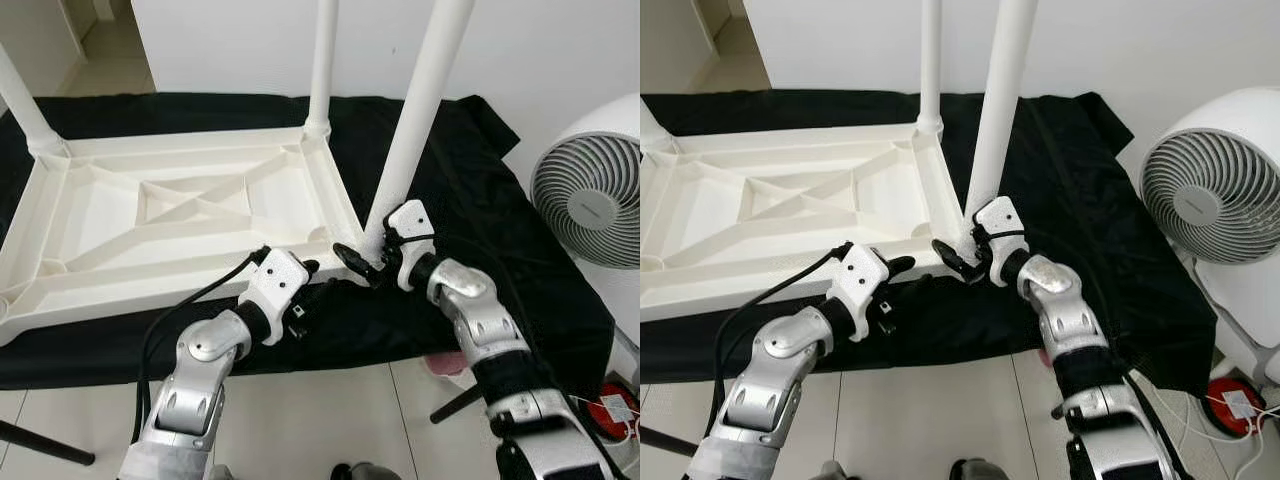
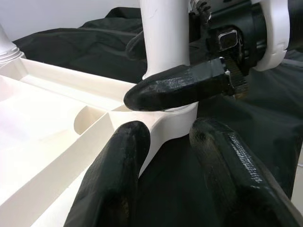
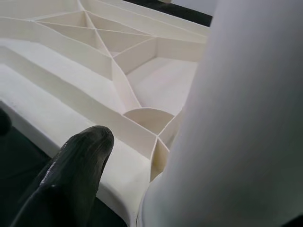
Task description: Building children table
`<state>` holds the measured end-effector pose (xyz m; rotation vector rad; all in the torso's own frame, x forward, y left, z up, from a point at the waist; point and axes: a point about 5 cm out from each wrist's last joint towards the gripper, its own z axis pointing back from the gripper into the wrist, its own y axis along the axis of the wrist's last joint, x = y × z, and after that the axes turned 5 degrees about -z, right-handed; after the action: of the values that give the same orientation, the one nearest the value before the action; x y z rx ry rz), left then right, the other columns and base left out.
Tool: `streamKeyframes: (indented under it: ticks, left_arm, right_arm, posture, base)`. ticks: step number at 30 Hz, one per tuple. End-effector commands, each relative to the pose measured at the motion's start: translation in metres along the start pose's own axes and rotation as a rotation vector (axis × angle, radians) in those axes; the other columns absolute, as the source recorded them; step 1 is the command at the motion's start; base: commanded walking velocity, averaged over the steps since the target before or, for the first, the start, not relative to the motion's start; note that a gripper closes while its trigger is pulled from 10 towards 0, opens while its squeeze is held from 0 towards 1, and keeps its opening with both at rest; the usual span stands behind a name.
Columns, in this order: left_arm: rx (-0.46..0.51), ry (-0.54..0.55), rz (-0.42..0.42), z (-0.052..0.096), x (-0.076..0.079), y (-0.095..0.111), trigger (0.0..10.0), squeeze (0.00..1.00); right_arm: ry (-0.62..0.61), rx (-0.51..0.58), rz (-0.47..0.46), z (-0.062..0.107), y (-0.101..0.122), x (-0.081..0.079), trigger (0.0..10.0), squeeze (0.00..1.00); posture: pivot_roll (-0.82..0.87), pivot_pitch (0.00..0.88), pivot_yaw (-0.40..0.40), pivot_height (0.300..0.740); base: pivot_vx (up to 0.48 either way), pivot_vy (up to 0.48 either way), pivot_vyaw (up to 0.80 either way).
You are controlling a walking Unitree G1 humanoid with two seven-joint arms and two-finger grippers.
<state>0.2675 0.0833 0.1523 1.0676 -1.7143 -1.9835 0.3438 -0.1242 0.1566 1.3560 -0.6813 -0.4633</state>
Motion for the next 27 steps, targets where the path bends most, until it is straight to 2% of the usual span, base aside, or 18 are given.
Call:
streamKeyframes:
  ticks: [1,4,5,6,16,17,18,19,20,21,22,23,24,27]
  left_arm:
    - [-0.001,0.102,-0.007,-0.001,-0.004,0.001,10.0,0.0]
    - [0.001,0.102,-0.006,-0.002,-0.004,0.002,10.0,0.0]
    - [0.002,0.103,-0.005,-0.002,-0.004,0.002,10.0,0.0]
    - [0.003,0.104,-0.006,-0.002,-0.004,0.002,10.0,0.0]
    - [0.007,0.101,-0.003,-0.004,-0.004,0.003,10.0,0.0]
    - [0.009,0.087,-0.003,-0.005,-0.002,0.003,10.0,0.0]
    - [0.009,0.083,-0.003,-0.005,-0.001,0.003,10.0,0.0]
    - [0.009,0.083,-0.003,-0.005,-0.001,0.003,10.0,0.0]
    - [0.006,0.081,-0.005,-0.005,-0.001,0.003,10.0,0.0]
    - [0.005,0.082,-0.007,-0.005,-0.001,0.003,10.0,0.0]
    - [0.005,0.082,-0.007,-0.005,-0.001,0.003,10.0,0.0]
    - [0.005,0.084,-0.01,-0.006,-0.001,0.003,10.0,0.0]
    - [0.005,0.084,-0.01,-0.006,-0.001,0.003,10.0,0.0]
    - [0.009,0.089,-0.021,-0.005,-0.002,0.004,10.0,0.0]
  right_arm:
    - [0.085,-0.021,-0.013,-0.003,-0.008,-0.007,8.0,0.0]
    - [0.094,-0.027,-0.028,-0.004,-0.01,-0.007,8.0,0.0]
    - [0.107,-0.031,-0.034,-0.004,-0.011,-0.007,2.2,0.0]
    - [0.119,-0.029,-0.052,-0.003,-0.013,-0.006,0.0,0.0]
    - [0.139,0.012,-0.124,0.004,-0.018,-0.004,0.0,0.0]
    - [0.043,0.048,-0.133,0.006,-0.017,-0.002,0.2,0.0]
    - [0.016,0.057,-0.135,0.007,-0.016,-0.001,6.9,0.0]
    - [0.016,0.057,-0.135,0.007,-0.016,-0.001,6.9,0.0]
    - [-0.033,0.063,-0.128,0.007,-0.015,0.001,10.0,0.0]
    - [-0.088,0.059,-0.127,0.007,-0.015,0.001,10.0,0.0]
    - [-0.088,0.059,-0.127,0.007,-0.015,0.001,10.0,0.0]
    - [-0.171,0.055,-0.115,0.008,-0.014,0.0,10.0,0.0]
    - [-0.171,0.055,-0.115,0.008,-0.014,0.0,10.0,0.0]
    - [-0.272,0.065,-0.13,0.008,-0.011,-0.008,10.0,0.0]
  posture:
    - [-0.09,0.036,-0.037,0.74]
    - [-0.09,0.042,-0.034,0.74]
    - [-0.09,0.046,-0.034,0.74]
    - [-0.09,0.047,-0.035,0.74]
    - [-0.1,0.061,-0.026,0.74]
    - [-0.11,0.072,-0.02,0.74]
    - [-0.11,0.072,-0.02,0.74]
    - [-0.11,0.072,-0.02,0.74]
    - [-0.11,0.078,-0.019,0.74]
    - [-0.12,0.081,-0.018,0.74]
    - [-0.12,0.081,-0.018,0.74]
    - [-0.12,0.086,-0.018,0.74]
    - [-0.12,0.086,-0.018,0.74]
    - [-0.13,0.096,-0.014,0.74]
  base:
    - [0.0,0.0,0.0]
    - [0.0,0.0,0.0]
    - [0.0,0.0,0.0]
    - [0.0,0.0,0.0]
    - [0.0,0.0,0.0]
    - [0.0,0.0,0.0]
    - [0.0,0.0,0.0]
    - [0.0,0.0,0.0]
    - [0.0,0.0,0.0]
    - [0.0,0.0,0.0]
    - [0.0,0.0,0.0]
    - [0.0,0.0,0.0]
    - [0.0,0.0,0.0]
    - [0.0,0.0,0.0]
